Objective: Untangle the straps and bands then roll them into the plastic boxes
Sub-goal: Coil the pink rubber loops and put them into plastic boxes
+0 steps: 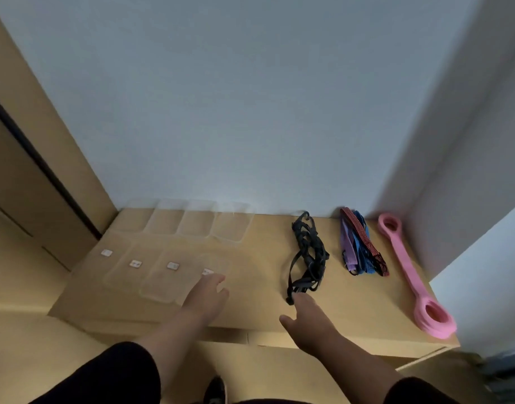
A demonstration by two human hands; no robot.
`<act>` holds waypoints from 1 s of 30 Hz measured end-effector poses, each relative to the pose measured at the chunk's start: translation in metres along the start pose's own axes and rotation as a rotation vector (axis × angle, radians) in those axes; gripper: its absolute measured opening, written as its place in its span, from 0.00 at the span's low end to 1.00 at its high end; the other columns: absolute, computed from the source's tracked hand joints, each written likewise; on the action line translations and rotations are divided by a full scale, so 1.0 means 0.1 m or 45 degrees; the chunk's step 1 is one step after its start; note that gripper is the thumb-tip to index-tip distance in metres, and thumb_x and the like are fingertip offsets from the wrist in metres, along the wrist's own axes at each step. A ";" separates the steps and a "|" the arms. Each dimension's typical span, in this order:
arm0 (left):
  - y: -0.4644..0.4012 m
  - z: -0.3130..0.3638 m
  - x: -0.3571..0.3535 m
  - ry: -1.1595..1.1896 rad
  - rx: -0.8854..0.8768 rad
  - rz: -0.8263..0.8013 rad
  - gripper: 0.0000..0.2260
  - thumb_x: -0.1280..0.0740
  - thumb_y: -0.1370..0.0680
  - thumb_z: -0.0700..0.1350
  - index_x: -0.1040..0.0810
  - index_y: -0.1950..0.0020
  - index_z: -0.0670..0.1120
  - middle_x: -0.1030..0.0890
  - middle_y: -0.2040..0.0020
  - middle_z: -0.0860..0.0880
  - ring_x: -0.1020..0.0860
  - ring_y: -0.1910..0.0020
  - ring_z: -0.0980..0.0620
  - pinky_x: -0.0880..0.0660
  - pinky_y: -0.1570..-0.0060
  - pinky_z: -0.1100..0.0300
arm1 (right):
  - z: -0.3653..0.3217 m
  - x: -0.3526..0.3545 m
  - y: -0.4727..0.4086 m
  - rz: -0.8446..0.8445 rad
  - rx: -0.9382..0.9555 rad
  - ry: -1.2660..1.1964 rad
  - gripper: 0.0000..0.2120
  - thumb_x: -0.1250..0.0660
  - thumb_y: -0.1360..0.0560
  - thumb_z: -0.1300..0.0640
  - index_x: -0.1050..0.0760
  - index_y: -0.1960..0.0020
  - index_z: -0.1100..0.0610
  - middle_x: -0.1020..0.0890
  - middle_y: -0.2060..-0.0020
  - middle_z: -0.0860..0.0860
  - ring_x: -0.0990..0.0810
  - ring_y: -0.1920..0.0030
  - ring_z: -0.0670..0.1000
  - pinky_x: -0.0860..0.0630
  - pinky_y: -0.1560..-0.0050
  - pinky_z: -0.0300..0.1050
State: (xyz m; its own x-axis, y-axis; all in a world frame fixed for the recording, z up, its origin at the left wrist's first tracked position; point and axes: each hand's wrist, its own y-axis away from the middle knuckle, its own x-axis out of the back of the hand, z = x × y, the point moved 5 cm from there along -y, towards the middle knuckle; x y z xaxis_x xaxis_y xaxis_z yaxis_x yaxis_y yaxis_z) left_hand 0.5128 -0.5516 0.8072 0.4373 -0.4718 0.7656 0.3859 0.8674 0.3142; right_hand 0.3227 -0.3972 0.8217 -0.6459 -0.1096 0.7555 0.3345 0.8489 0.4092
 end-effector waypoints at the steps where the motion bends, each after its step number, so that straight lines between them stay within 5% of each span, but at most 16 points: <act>1: 0.01 -0.04 0.01 -0.011 -0.009 -0.008 0.21 0.38 0.19 0.47 0.30 0.26 0.46 0.29 0.27 0.47 0.31 0.29 0.49 0.34 0.32 0.58 | -0.05 0.00 -0.02 -0.004 0.005 0.014 0.30 0.37 0.19 0.47 0.41 0.22 0.56 0.34 0.25 0.52 0.33 0.28 0.52 0.33 0.30 0.45; 13: -0.18 -0.81 -0.02 -0.593 -0.119 -0.195 0.22 0.43 0.19 0.53 0.36 0.26 0.47 0.33 0.28 0.45 0.34 0.30 0.44 0.38 0.28 0.51 | -0.77 -0.41 -0.60 -0.141 0.055 0.193 0.32 0.40 0.18 0.44 0.45 0.19 0.54 0.39 0.21 0.51 0.39 0.23 0.51 0.39 0.24 0.48; 19: -0.38 -1.05 -0.21 -0.842 -0.339 -0.405 0.26 0.47 0.16 0.46 0.51 0.20 0.44 0.52 0.19 0.40 0.52 0.20 0.40 0.54 0.22 0.44 | -1.13 -0.75 -0.98 -0.178 0.058 0.279 0.31 0.39 0.18 0.45 0.45 0.19 0.52 0.40 0.21 0.49 0.40 0.22 0.50 0.41 0.24 0.46; 30: -0.59 -1.04 -0.41 -0.834 -0.796 -0.544 0.25 0.45 0.18 0.41 0.45 0.21 0.43 0.47 0.20 0.46 0.48 0.23 0.41 0.45 0.25 0.46 | -1.11 -1.37 -1.18 -0.407 0.099 0.721 0.33 0.42 0.16 0.51 0.55 0.18 0.53 0.58 0.18 0.53 0.56 0.19 0.54 0.45 0.22 0.51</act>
State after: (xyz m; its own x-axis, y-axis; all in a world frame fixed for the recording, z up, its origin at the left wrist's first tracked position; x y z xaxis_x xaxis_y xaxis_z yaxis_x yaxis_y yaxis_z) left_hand 0.5566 -0.6003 0.6992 -0.2990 -0.3814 0.8747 0.8463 0.3176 0.4277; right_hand 0.4477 -0.5396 0.7265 -0.2370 -0.6003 0.7639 0.1218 0.7617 0.6364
